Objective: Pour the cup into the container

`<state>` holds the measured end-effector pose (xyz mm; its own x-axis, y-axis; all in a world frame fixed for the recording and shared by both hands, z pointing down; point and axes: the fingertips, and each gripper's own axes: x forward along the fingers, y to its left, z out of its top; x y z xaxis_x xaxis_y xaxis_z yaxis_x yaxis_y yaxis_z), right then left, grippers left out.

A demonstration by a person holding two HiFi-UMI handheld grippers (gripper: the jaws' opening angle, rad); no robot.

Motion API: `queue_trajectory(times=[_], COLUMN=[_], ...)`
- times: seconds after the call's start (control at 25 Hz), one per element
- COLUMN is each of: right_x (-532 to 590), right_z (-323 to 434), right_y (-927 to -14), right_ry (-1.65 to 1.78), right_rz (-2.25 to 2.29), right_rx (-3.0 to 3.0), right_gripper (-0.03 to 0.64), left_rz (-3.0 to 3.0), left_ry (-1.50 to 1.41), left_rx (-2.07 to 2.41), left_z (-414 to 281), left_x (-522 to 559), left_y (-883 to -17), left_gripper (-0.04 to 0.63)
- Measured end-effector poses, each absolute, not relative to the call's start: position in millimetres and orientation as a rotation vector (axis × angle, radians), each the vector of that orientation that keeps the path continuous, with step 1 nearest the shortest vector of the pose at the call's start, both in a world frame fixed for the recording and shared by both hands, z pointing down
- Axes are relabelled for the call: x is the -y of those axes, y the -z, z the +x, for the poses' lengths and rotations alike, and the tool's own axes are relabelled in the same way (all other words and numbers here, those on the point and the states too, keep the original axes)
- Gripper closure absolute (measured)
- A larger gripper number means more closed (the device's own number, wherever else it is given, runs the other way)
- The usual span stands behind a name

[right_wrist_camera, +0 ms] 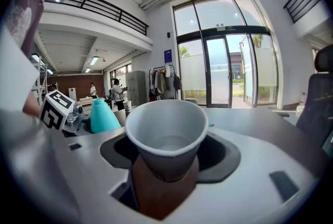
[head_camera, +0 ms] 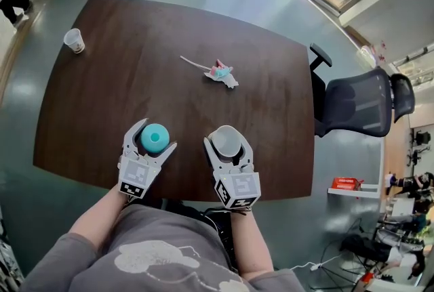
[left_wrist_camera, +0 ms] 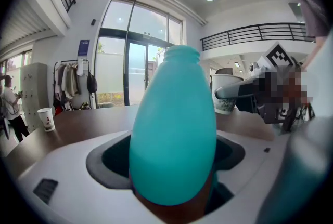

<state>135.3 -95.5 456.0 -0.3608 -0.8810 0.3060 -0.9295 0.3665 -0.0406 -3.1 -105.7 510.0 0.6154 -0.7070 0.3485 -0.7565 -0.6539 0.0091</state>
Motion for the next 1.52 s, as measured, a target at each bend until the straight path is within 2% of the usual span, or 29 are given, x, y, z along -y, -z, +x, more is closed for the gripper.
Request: queue_trajectory(times=[0.84,1.52], right_x=[97,91], right_z=[120,121], right_y=[-542,-566], right_ry=[-0.401,-0.432], right_rz=[1.581,1.575], right_rx=[2.308,2.239], right_gripper=[0.324,0.324], left_rz=[2.550,2.550], left_ry=[-0.561,-0.513], left_rx=[1.313,1.328], left_z=[-18,-19], left_x=[117,118], left_y=[-567,-568], left_gripper=[0.169,0.169])
